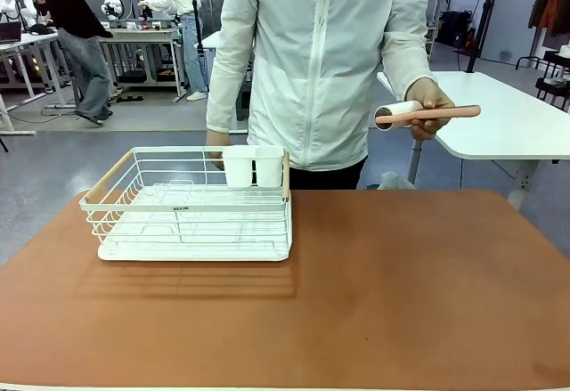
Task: Clean the table.
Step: Pick up the Lint Roller when the human hands it over.
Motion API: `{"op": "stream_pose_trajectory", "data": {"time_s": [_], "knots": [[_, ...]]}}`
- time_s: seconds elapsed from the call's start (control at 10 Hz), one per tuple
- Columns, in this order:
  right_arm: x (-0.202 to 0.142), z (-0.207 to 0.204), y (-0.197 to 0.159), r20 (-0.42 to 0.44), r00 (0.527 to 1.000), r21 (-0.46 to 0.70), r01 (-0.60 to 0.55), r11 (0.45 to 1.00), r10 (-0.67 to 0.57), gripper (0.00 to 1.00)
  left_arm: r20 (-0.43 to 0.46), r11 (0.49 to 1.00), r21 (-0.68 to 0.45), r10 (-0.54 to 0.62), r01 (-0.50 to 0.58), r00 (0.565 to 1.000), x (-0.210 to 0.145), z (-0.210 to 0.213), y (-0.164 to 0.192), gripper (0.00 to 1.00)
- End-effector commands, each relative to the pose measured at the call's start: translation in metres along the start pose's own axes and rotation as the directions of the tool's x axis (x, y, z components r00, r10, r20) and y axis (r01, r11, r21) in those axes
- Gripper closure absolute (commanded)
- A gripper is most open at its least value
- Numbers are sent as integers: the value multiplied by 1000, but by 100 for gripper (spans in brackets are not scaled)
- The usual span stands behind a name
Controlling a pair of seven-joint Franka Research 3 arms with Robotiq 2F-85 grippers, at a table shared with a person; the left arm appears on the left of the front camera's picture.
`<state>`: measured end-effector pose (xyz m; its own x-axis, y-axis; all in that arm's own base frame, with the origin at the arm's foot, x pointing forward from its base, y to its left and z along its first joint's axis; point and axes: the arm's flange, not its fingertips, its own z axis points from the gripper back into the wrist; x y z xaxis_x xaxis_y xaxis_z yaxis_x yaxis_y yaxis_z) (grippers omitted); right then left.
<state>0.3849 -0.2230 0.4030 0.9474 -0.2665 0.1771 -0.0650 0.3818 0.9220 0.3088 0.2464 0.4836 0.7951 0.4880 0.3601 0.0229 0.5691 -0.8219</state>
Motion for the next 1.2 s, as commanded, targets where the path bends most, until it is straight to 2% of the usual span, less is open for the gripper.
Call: {"op": "stream_pose_trajectory", "data": {"time_s": [0.0, 0.2, 0.4, 0.7, 0.8, 1.0, 1.1], "knots": [[-5, -7, 20, 11, 1000, -12, 9, 1000, -9, 0, 1, 1000, -15, -15, 15, 1000, 0, 3, 1, 0], [-14, -6, 58, 9, 1000, -96, -12, 995, 13, 0, 1, 1000, -15, -15, 15, 1000, 0, 3, 1, 0], [-18, -13, 103, 18, 1000, -96, 2, 995, 0, 0, 1, 1000, -15, -15, 15, 1000, 0, 3, 1, 0], [-5, -65, 161, 44, 993, -159, 117, 980, -111, 0, 1, 1000, -15, -15, 15, 1000, 0, 3, 1, 0], [-1, -92, 171, 77, 983, -179, 175, 968, -164, 0, 1, 1000, -15, -15, 15, 1000, 0, 3, 1, 0], [0, -130, 182, 112, 978, -198, 196, 960, -177, 0, 1, 1000, -15, -15, 15, 1000, 0, 3, 1, 0], [-3, -145, 185, 156, 969, -201, 221, 954, -191, 0, 1, 1000, -15, -15, 15, 1000, 0, 3, 1, 0]]}}
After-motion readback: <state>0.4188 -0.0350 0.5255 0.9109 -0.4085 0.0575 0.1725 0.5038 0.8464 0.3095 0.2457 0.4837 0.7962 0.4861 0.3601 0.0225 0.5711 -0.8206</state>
